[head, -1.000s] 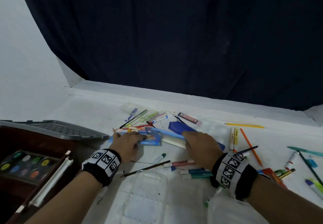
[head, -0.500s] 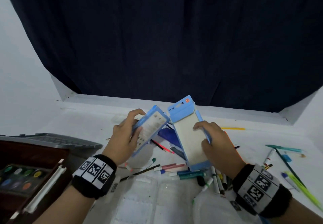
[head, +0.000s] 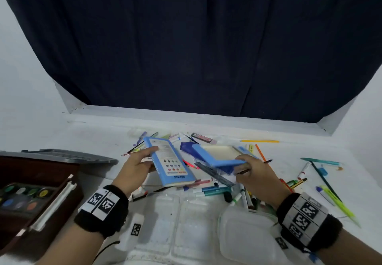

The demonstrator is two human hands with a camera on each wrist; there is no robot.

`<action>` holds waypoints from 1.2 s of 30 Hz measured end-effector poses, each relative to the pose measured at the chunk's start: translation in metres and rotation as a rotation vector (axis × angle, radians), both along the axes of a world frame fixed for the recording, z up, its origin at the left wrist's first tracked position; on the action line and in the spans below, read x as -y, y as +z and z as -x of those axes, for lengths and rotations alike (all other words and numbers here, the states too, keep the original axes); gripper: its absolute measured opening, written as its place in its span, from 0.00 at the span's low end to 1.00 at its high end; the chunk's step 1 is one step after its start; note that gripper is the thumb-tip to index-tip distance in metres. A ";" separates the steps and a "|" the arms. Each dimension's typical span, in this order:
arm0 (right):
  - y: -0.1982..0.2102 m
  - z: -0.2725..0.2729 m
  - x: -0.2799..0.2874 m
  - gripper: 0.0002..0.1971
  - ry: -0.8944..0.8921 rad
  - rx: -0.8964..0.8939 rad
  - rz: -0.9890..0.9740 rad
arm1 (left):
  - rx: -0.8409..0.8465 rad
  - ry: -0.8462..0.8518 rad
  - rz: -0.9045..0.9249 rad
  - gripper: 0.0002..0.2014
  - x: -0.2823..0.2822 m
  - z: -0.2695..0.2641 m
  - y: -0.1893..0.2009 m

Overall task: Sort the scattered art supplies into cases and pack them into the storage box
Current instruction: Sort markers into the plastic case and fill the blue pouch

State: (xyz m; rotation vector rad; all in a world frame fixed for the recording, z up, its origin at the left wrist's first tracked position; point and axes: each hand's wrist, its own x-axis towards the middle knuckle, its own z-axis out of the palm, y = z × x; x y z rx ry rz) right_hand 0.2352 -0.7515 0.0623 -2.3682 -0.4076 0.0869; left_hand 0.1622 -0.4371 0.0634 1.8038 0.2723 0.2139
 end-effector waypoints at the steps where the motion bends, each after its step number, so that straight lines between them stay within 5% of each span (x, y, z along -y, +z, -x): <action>1: 0.000 0.000 0.001 0.09 -0.021 0.059 0.028 | -0.009 -0.009 -0.064 0.20 -0.002 0.003 -0.003; 5: 0.001 -0.001 0.006 0.05 -0.032 0.159 0.180 | 0.055 -0.006 -0.384 0.22 -0.011 0.013 -0.003; 9: 0.003 -0.008 0.005 0.07 0.034 0.247 0.284 | 0.256 0.080 -0.896 0.09 -0.019 0.015 0.012; 14: -0.006 -0.019 -0.002 0.10 0.178 0.279 0.440 | 0.100 0.047 -1.247 0.14 -0.024 0.003 0.025; 16: -0.012 -0.022 -0.005 0.12 0.243 0.245 0.494 | -0.118 -0.073 -1.255 0.17 -0.021 -0.007 0.021; 21: -0.023 -0.027 -0.016 0.17 0.349 0.134 0.587 | -0.335 -0.269 -1.284 0.20 -0.008 -0.026 -0.015; 26: -0.033 -0.038 -0.021 0.36 0.367 0.106 0.629 | -0.276 -0.159 -1.495 0.40 -0.009 -0.028 -0.040; 28: -0.035 -0.041 -0.023 0.39 0.344 0.160 0.652 | -0.311 -0.178 -1.552 0.40 -0.013 -0.027 -0.046; 31: -0.032 -0.048 -0.029 0.38 0.317 0.278 0.690 | -0.436 -0.332 -1.475 0.39 -0.021 -0.031 -0.054; 36: -0.030 -0.064 -0.033 0.46 0.346 0.188 0.711 | -0.513 -0.487 -1.356 0.61 -0.026 -0.033 -0.058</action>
